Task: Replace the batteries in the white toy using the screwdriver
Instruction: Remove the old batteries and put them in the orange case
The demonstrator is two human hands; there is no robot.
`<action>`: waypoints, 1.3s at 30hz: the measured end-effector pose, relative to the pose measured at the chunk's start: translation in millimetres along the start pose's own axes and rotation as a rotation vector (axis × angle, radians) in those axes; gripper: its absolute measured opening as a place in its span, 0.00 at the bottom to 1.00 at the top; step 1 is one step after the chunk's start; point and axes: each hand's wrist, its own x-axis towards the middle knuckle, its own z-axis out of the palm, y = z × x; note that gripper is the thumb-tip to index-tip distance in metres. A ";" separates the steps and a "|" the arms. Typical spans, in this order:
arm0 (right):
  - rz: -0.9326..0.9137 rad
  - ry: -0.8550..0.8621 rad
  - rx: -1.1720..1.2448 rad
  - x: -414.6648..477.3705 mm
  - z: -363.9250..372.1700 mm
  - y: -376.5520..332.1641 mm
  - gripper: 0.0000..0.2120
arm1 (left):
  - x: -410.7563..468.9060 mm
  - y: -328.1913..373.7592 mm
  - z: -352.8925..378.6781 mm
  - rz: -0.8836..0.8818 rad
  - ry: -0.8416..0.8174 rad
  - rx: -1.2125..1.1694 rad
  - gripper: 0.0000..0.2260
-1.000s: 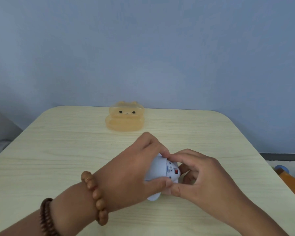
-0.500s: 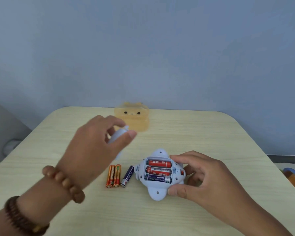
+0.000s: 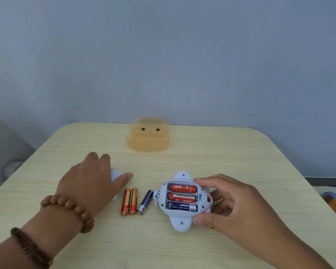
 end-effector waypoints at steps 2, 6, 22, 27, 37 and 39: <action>-0.003 0.002 -0.004 0.2 0.0 0.5 0.28 | -0.2 1.1 0.4 -0.001 -0.006 0.012 0.27; -0.001 0.009 -0.019 0.5 0.1 0.2 0.28 | -4.0 2.3 -0.4 -0.011 0.014 0.022 0.32; -0.004 -0.020 -0.041 7.0 -1.7 -0.5 0.26 | -16.7 112.3 -26.6 0.465 -0.277 -0.590 0.17; 0.012 -0.013 -0.029 5.4 -2.2 -0.7 0.25 | -19.2 118.3 -18.2 0.467 -0.265 -0.646 0.14; 0.027 0.002 -0.022 3.4 -1.7 -3.7 0.28 | -15.2 114.1 -17.7 0.431 -0.325 -0.771 0.15; 0.020 0.001 -0.030 3.4 -2.3 -4.2 0.28 | -16.0 114.4 -17.6 0.453 -0.330 -0.770 0.15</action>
